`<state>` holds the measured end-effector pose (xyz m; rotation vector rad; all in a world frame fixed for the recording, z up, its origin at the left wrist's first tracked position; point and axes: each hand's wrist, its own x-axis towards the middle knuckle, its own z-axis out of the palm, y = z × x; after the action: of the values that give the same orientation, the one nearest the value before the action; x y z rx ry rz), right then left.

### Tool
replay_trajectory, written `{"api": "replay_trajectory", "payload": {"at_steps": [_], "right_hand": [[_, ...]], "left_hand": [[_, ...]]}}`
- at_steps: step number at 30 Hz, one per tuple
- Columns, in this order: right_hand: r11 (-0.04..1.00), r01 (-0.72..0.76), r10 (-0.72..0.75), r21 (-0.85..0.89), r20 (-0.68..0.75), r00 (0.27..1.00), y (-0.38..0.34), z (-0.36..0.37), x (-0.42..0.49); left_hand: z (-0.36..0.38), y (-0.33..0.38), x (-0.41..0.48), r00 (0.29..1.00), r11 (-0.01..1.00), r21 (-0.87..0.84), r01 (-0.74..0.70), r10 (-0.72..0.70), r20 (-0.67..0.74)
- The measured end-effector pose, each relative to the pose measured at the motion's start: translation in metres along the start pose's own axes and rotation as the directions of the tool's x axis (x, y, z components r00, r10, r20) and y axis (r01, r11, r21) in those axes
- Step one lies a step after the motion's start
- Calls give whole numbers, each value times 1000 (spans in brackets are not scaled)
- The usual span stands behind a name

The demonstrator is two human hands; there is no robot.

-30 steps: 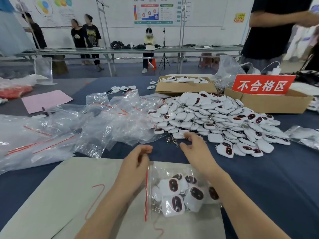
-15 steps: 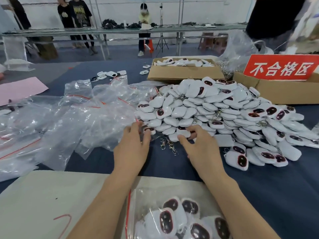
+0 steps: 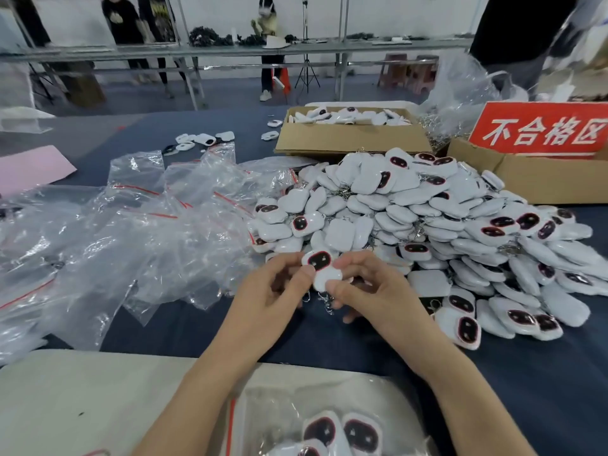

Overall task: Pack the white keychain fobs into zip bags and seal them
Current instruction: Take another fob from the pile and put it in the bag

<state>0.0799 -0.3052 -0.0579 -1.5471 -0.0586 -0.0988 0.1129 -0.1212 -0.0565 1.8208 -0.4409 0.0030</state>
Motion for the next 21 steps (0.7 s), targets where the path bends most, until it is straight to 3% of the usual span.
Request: {"api": "replay_trajectory", "payload": {"at_steps": [5, 21], "right_hand": [[999, -17, 17, -35, -18, 1000, 3, 6, 0], [998, -57, 57, -4, -24, 998, 2, 2, 1]], "left_hand": [[4, 2, 0, 998, 986, -151, 67, -67, 5], [10, 4, -2, 995, 987, -146, 64, -52, 85]]}}
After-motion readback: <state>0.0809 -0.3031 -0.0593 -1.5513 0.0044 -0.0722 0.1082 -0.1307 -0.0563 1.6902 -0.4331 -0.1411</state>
